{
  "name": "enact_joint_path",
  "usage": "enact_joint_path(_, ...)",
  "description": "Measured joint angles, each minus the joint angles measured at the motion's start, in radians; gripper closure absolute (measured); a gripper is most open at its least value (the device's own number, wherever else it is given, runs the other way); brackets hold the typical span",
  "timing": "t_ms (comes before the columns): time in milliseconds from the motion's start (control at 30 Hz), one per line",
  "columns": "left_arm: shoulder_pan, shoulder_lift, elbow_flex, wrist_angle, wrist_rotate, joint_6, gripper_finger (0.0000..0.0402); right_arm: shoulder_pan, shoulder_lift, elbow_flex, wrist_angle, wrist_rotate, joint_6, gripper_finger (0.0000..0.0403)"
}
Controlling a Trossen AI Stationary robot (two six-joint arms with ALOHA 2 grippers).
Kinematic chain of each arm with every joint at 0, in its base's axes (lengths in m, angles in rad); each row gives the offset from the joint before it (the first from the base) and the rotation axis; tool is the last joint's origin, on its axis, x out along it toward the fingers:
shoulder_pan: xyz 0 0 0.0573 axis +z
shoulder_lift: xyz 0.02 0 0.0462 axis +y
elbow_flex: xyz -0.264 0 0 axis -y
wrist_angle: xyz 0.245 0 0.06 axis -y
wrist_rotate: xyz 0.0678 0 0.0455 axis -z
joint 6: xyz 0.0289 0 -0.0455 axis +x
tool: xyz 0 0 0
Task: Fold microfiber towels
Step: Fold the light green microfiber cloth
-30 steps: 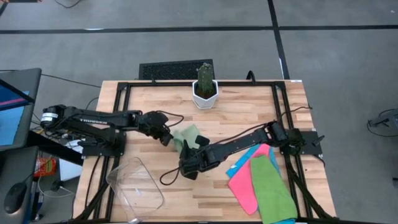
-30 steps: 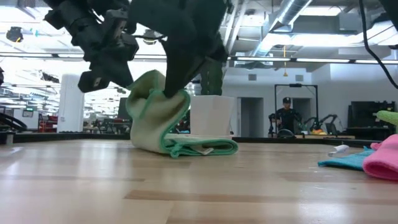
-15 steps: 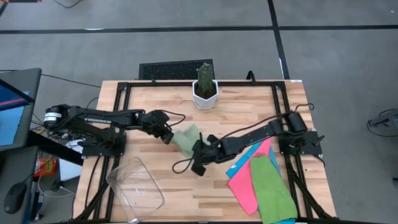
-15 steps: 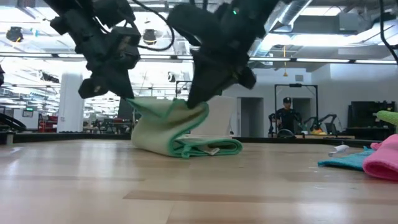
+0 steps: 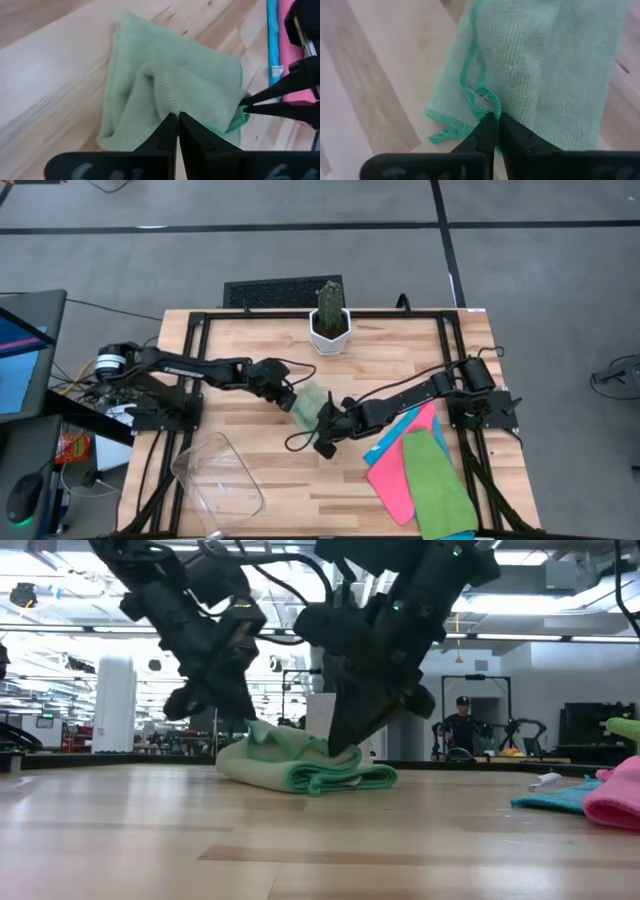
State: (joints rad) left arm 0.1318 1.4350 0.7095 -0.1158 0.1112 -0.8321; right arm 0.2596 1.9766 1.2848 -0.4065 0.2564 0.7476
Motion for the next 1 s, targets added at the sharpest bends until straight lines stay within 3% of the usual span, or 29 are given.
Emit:
enact_joint_path(233, 0.009, 0.067, 0.074, -0.007, -0.011, 0.024, 0.0399, 0.0, -0.017, -0.002, -0.045, 0.009, 0.088, 0.0329)
enact_joint_path(733, 0.071, 0.074, 0.115, 0.003, -0.07, 0.028, 0.0399, -0.03, -0.074, -0.002, -0.218, 0.063, 0.1, 0.0212)
enact_joint_path(1000, 0.069, 0.074, 0.115, 0.023, -0.108, 0.028, 0.0399, -0.046, -0.091, 0.0, -0.246, 0.064, 0.094, 0.0188)
